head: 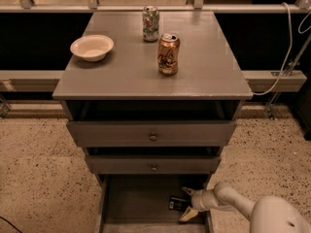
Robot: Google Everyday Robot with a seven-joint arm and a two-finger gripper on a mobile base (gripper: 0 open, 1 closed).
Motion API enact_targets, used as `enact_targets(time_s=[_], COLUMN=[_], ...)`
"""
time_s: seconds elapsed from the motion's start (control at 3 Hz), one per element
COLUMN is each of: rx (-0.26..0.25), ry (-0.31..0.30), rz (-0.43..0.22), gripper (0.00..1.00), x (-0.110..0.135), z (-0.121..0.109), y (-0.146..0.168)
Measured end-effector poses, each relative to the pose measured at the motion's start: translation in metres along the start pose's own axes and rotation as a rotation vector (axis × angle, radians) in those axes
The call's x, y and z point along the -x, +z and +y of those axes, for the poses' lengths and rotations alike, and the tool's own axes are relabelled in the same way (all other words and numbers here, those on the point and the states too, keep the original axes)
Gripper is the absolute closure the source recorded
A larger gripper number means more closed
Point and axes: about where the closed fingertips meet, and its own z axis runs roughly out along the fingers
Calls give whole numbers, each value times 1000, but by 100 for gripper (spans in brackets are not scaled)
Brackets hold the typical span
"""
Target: Pick rxbar chocolate from bottom drawer and place on counter
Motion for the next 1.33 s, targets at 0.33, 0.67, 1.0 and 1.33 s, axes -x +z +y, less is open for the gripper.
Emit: enact_targets(time_s=[0.33, 0.67, 1.0, 1.33], rx=[44, 99, 102, 102], ry=[-28, -81, -81, -74], rz=[104, 312, 320, 300], gripper=[14, 13, 0, 0], x=[8, 2, 2, 0], z=[-3, -12, -12, -9], y=[21, 38, 39, 36])
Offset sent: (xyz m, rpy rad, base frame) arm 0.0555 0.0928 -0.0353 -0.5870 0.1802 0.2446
